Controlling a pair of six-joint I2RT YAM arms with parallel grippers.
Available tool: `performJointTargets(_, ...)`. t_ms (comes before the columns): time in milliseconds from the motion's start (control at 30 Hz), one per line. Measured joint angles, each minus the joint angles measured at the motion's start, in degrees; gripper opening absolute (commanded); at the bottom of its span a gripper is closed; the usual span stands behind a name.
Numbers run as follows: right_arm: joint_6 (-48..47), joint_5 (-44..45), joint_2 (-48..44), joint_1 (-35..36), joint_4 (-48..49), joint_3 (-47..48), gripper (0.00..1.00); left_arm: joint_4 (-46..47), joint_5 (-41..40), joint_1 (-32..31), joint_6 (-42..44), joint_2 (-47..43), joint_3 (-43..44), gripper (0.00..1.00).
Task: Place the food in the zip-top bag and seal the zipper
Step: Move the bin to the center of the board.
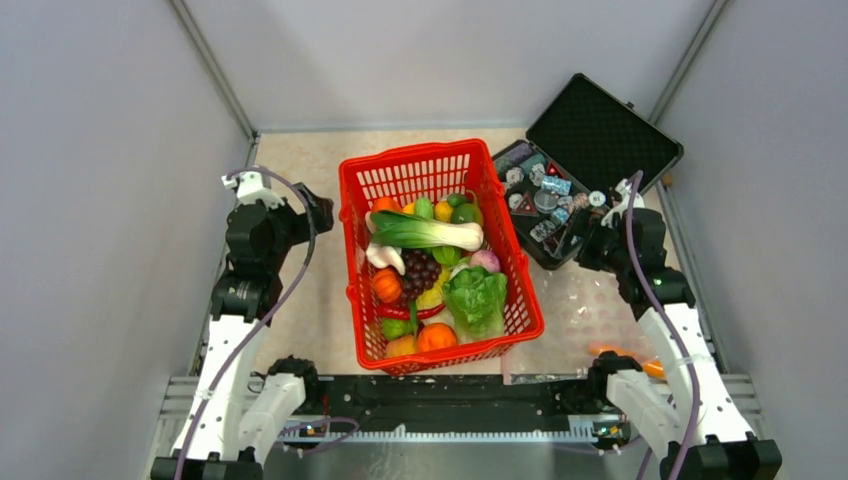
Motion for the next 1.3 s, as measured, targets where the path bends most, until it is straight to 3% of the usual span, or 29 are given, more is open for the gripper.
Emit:
performJointTargets(200,1.5,-6.1,-2.7,0.0,1.0,-1.8,0.98,0.4,-3.2,0.0,-2.8,-0.5,-1.1,0.99)
performJointTargets(467,2.5,-15.7,-5.3,0.0,2.8,-2.2,0.99,2.0,0.8,0.0,-7.3,-1.4,-3.2,0.99)
performJointTargets(933,3.1,-37.2,-7.1,0.0,4.6,1.0,0.99,6.6,27.7,0.0,-2.7,-2.6,-5.7,0.99)
performJointTargets(1100,0.8,-40.9,-7.1,0.4,0.3,1.7,0.99,4.9,32.7,0.0,-0.7,-3.6,-7.4,0.99)
performJointTargets(1300,-0.2,-40.6,-6.4,4.2,-3.1,1.6,0.99,1.8,33.2,0.0,1.3,-3.8,-7.7,0.99)
